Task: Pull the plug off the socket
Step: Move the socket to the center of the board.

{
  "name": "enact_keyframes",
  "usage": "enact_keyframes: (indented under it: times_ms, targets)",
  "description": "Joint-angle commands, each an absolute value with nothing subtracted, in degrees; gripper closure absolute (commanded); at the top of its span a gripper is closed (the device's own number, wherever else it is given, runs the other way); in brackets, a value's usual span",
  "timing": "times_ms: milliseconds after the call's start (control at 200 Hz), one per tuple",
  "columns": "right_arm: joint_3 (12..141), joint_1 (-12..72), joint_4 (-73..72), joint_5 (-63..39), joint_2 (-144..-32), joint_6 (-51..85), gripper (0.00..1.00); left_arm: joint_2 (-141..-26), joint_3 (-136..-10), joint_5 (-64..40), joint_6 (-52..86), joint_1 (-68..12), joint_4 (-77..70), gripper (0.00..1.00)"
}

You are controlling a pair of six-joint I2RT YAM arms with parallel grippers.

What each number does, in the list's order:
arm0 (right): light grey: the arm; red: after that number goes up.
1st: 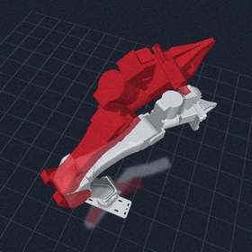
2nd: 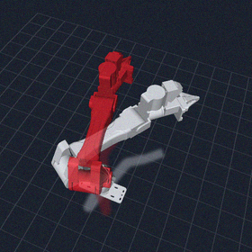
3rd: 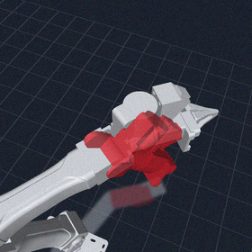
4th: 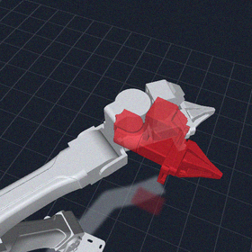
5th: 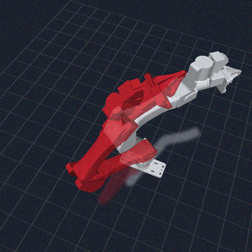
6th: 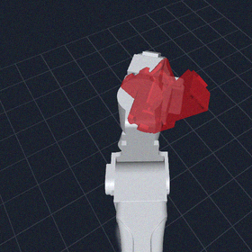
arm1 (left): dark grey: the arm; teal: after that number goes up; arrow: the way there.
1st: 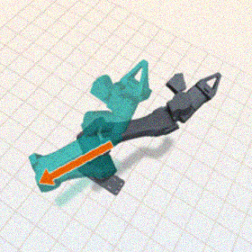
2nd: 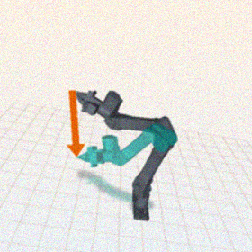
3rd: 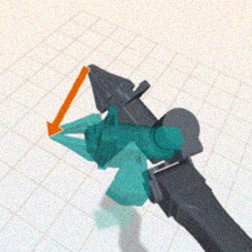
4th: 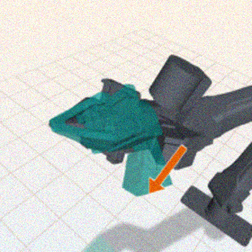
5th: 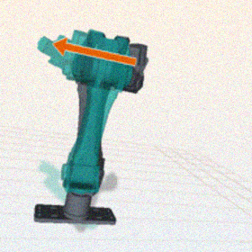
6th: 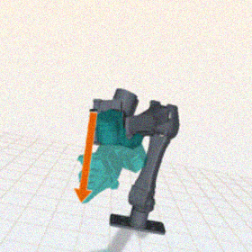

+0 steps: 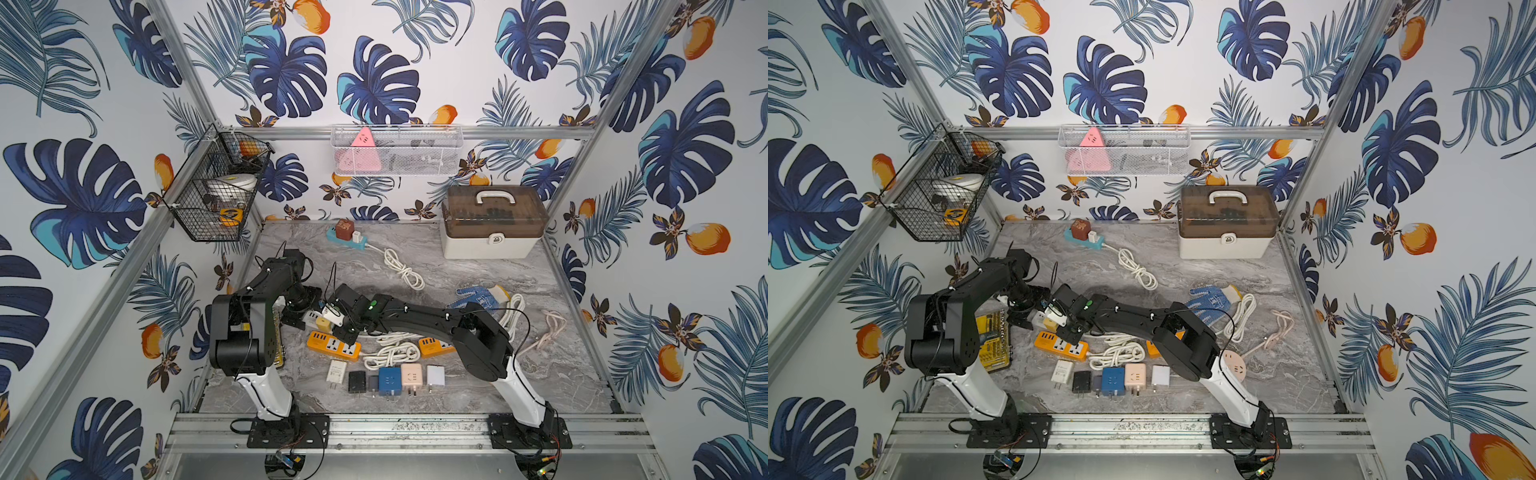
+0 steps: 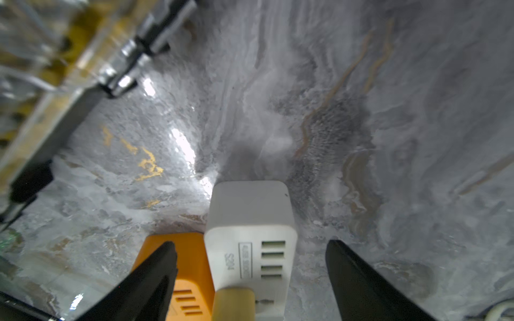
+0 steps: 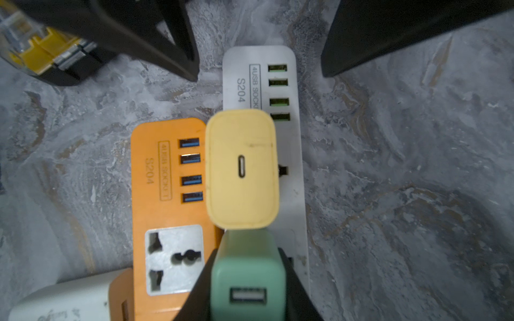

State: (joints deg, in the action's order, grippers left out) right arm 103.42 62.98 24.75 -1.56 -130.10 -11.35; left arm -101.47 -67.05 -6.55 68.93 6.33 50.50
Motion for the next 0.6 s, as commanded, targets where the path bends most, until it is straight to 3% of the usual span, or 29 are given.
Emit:
enact_keyframes:
  times_ms: [0,155,595]
  targets:
    - [103.2,63.3,26.6,-2.5,-130.7,-10.9,0.91,-102.2,-66.0,-8.8,69.7,6.4,48.9,0.12]
    - [102.6,63.4,26.5,-2.1,-130.3,-11.1,0.91,-102.4,-64.9,-7.2,70.0,6.5,50.0,0.19]
    - [100.6,63.5,26.2,-2.7,-126.7,-11.6,0.93,-102.5,-63.3,-3.3,70.4,6.7,51.2,0.59]
